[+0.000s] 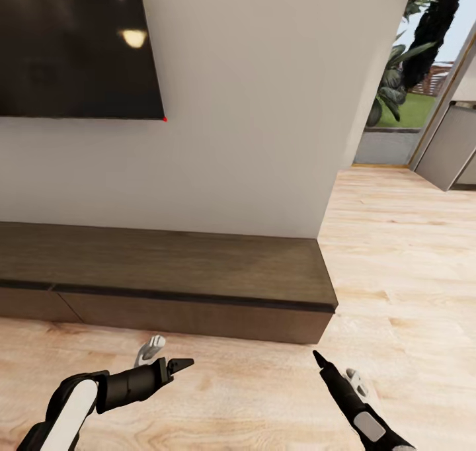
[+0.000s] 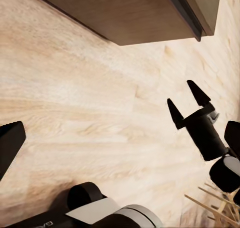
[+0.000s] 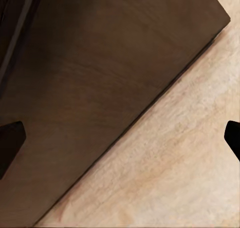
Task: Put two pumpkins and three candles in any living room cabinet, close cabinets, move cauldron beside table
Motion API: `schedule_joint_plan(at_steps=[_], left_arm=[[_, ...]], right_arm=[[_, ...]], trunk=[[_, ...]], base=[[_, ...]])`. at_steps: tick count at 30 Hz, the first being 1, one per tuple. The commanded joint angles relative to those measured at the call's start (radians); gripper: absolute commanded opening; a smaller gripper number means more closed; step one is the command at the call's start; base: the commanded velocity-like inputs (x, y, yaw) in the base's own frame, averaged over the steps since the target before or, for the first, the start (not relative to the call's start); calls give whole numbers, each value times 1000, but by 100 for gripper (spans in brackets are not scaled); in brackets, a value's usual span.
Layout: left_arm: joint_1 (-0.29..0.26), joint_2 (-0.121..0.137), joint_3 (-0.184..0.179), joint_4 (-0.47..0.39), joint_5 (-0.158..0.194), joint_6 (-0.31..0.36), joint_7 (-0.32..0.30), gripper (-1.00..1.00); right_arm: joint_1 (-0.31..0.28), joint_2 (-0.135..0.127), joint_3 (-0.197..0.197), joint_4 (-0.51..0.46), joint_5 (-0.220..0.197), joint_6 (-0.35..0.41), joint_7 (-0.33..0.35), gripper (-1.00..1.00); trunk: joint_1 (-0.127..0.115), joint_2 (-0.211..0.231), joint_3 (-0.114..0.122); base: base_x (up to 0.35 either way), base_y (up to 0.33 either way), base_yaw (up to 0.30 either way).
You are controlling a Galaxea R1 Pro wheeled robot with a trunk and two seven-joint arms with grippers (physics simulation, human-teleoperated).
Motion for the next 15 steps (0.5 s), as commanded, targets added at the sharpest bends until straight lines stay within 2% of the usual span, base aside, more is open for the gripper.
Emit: schedule_joint_plan(at_steps=[1, 4, 7, 12, 15], left_arm=[[-1, 0, 0, 0, -9, 3, -10, 100], [-1, -5, -8, 0, -12, 3, -10, 100], [-1, -7, -64, 1, -16, 1, -10, 100], [-1, -8, -145, 1, -15, -2, -9, 100], [-1, -9, -174, 1, -13, -3, -9, 100]], right_arm=[[-15, 0, 2, 2, -16, 4, 6, 100], [-39, 0, 1, 2, -67, 10, 13, 100], [-45, 2, 3, 3, -109, 7, 29, 100], [-48, 18, 3, 2, -125, 8, 37, 100], [-48, 18, 4, 2, -125, 7, 38, 100]], trunk=[[4, -8, -4], [15, -29, -13], [27, -50, -23], [46, -85, -39], [57, -106, -48]], base=[[0, 0, 0], [0, 0, 0], [0, 0, 0], [0, 0, 0], [0, 0, 0]])
